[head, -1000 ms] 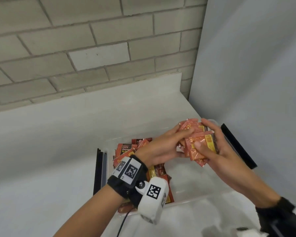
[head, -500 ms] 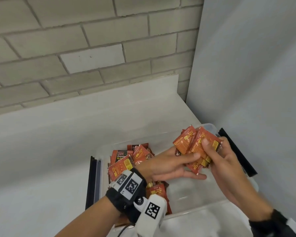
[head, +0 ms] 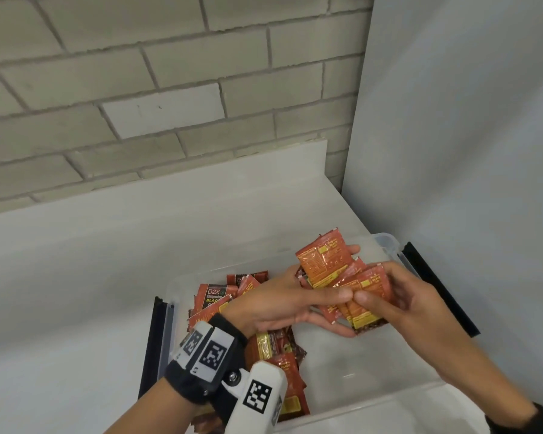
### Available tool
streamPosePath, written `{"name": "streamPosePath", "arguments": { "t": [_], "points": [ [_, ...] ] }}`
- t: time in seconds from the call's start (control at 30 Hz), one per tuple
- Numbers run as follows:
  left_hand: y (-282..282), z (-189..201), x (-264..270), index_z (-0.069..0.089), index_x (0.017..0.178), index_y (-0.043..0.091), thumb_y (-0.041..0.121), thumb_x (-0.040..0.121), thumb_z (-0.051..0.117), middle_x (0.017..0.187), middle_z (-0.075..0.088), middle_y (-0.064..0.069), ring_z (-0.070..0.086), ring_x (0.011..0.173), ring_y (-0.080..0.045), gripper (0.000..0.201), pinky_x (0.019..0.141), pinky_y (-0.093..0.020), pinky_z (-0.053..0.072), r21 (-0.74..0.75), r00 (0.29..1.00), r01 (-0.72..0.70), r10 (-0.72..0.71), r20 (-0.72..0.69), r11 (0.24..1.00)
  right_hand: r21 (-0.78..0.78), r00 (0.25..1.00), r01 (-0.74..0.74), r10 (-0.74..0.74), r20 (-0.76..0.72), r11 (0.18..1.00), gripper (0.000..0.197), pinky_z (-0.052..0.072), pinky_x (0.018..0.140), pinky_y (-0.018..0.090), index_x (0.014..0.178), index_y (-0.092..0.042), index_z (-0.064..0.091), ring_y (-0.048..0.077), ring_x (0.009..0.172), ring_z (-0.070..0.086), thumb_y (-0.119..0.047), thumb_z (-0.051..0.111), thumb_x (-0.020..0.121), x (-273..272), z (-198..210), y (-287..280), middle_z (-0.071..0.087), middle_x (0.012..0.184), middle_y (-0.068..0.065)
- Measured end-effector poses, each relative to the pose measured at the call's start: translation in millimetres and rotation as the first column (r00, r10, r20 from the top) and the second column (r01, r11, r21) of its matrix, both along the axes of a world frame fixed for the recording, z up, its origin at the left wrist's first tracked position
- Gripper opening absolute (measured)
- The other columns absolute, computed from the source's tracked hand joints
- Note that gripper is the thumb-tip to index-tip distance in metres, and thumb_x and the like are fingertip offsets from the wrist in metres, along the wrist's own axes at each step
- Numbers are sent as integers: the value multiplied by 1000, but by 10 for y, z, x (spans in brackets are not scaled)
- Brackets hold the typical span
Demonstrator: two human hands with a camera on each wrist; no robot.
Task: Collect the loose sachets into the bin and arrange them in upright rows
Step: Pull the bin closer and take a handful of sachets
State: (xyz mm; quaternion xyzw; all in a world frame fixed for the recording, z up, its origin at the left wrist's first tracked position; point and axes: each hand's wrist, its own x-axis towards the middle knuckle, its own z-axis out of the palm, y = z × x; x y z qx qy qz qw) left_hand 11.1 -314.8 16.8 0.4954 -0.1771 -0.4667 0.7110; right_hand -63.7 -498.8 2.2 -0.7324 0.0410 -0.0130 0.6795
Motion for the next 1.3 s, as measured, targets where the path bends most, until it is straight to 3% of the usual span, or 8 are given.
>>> {"name": "streamPosePath", "arguments": {
  "t": [0.17,0.27,0.37,0.67,0.83,1.0,1.17,1.3],
  "points": [
    [3,16,44,50,134,28,45,92,55,137,51,-21,55,117,-42,46,94,-56,48,-21,988,67,-69,-136,998,177,999,44,-44,-3,983,71,53,71,17,105,-20,69,18,93,70,-64,81,49,-24,2,-58,74,101,5],
    [10,-15,53,46,137,20,33,98,44,135,52,-22,52,121,-44,41,97,-58,45,44,994,6,-1,-112,999,230,998,56,-55,-11,972,56,52,71,15,108,-22,68,16,96,69,-57,77,64,-6,0,-55,73,104,4],
    [5,-40,46,56,126,14,18,96,52,129,60,-15,59,118,-30,30,99,-51,47,161,998,-69,70,-4,985,266,996,79,-65,-60,961,29,51,68,10,113,-18,63,10,93,69,-30,62,86,23,-2,-31,74,101,0],
    [-17,-9,-11,61,116,19,-2,90,57,114,69,0,64,110,-17,34,91,-28,51,207,994,-45,24,103,977,249,996,63,-45,-79,966,29,53,73,15,111,-16,63,13,94,69,-23,62,83,23,-69,-64,73,101,1],
    [43,9,37,54,126,9,-10,86,58,126,62,-14,60,116,-27,45,98,-35,49,173,986,-74,46,160,982,241,995,92,-81,-53,966,29,52,69,13,110,-14,62,11,91,70,-21,61,82,28,-53,-75,74,99,0],
    [45,35,71,53,129,19,0,80,67,125,63,-12,60,116,-28,54,100,-43,48,113,974,-190,172,150,975,253,997,71,-60,-51,965,28,51,71,12,109,-16,66,11,94,70,-26,67,82,22,-57,-82,74,101,0],
    [17,33,48,54,128,17,9,77,66,123,65,-11,62,113,-26,52,92,-37,53,119,969,-217,200,144,969,250,993,-13,43,-114,968,35,53,70,15,100,-22,74,15,93,71,-41,79,71,7,-47,-75,74,101,1],
    [9,30,41,57,128,12,24,84,59,123,64,-13,62,113,-25,45,91,-36,54,118,976,-206,195,101,971,273,991,-20,55,-122,962,44,56,79,30,105,-26,70,19,97,70,-43,77,66,9,-60,-87,73,105,3]
  ]
}}
